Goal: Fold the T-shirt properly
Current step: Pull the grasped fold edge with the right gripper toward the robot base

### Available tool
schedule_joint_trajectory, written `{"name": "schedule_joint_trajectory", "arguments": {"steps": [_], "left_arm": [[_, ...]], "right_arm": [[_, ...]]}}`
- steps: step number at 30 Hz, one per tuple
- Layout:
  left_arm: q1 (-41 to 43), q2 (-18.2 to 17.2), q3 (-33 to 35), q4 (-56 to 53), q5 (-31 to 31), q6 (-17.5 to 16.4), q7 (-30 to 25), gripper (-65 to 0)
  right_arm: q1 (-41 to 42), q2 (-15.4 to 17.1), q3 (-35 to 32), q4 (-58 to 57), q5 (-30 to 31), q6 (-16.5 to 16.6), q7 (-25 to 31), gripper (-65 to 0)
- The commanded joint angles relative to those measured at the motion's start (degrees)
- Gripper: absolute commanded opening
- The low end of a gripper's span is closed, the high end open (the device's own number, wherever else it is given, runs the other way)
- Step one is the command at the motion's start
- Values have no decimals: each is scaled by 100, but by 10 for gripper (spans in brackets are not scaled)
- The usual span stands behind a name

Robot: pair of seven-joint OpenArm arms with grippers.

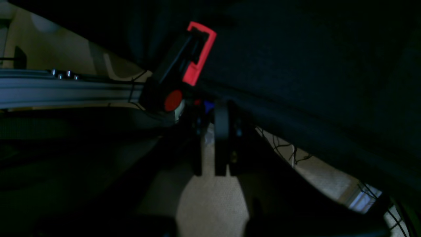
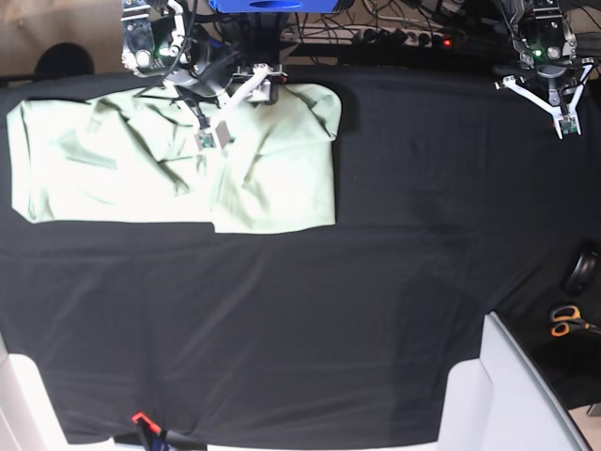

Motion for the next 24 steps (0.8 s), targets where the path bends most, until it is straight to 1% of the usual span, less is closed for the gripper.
{"name": "schedule_joint_trajectory", "arguments": {"steps": [1,21,24], "left_arm": [[23,-82,-46,88,83,42,-84,-598],[23,-82,-46,53,83,42,-84,-598],[23,-82,-46,53,83,42,-84,-598]], "right_arm": [[-54,-50,-31,114,78,20,58,-242],[69,-59,-48,123,78,29,58,-242],[78,-59,-136,123,78,29,49,-242]]}}
